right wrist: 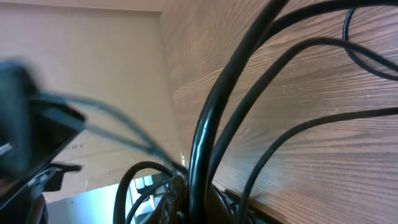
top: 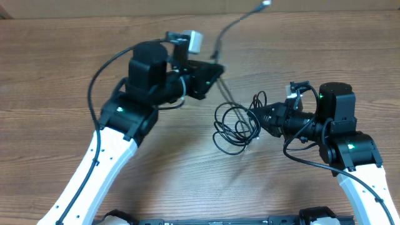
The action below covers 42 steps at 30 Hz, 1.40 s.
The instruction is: Untangle cables
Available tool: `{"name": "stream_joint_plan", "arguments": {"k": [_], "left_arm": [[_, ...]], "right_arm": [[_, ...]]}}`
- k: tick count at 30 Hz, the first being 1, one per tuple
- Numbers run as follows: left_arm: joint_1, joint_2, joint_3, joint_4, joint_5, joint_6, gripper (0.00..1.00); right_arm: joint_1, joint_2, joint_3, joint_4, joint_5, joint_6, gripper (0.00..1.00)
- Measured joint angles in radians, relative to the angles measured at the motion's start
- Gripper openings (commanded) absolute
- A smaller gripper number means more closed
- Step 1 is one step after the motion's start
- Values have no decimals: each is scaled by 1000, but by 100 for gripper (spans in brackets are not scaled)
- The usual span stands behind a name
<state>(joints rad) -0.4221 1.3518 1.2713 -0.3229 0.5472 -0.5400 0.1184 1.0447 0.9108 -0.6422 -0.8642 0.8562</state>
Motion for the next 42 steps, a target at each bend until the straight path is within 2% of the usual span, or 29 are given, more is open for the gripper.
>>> {"name": "stream_joint_plan", "arguments": {"k": [7,11,17,24,30,42], "left_arm": [[57,1,0,-327,-253,17,4],[58,1,-1,-422,-396,24,4],[58,1,-1,-486,-499,120,4],[58,1,-1,-535,-584,154,4],[58,1,-1,-539,-618,174,4],[151,1,-1,-539,-656,177,4]], "right_arm": [[0,0,0,77,-3,-8,4],[-5,0,0,113,-4,-12,4],[-130,0,0,130,-19,-13,4],[-346,0,0,130,-30,-73,4],[-463,0,0,130,-38,-107,4],[-672,0,0,86,-36,-312,4]]}}
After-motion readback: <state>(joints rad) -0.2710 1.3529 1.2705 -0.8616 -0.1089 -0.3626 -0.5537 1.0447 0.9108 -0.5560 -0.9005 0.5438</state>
